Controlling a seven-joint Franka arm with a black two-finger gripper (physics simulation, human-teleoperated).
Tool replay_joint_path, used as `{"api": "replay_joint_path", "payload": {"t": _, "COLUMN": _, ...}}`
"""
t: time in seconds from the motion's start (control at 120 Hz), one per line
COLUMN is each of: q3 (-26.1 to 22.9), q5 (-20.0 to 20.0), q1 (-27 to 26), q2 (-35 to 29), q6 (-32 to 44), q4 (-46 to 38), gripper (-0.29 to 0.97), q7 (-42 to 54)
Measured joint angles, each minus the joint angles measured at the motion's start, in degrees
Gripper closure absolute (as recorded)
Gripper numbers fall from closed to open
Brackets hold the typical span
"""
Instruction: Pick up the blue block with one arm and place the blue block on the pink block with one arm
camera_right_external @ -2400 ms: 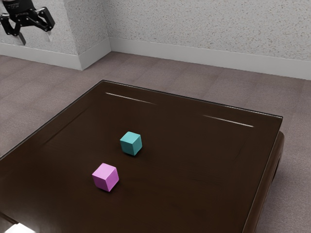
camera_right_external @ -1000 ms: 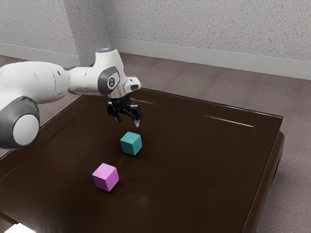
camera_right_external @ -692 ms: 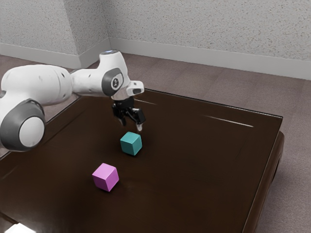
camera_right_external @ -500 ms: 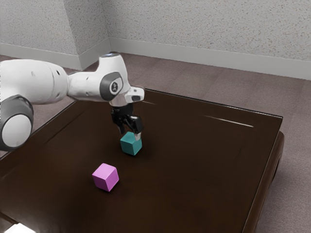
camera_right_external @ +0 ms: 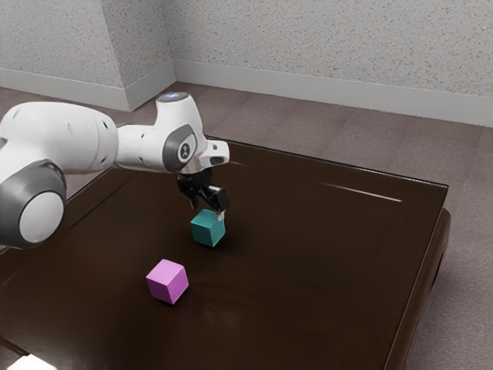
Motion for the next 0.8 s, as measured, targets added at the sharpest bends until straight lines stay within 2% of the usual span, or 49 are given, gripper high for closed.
{"api": "replay_joint_path", "payload": {"t": 0.242, "q3": 0.1, "q5": -0.1, "q1": -0.7, "q2": 0.2, "q6": 1.1, "q4": -1.1, "gripper": 0.02, "q7": -4.6}}
{"api": "replay_joint_path", "payload": {"t": 0.8, "q3": 0.2, "q5": -0.8, "q1": -0.7, "q2": 1.1, "q6": 2.2, "q4": -2.7, "gripper": 0.02, "q7": -6.0}}
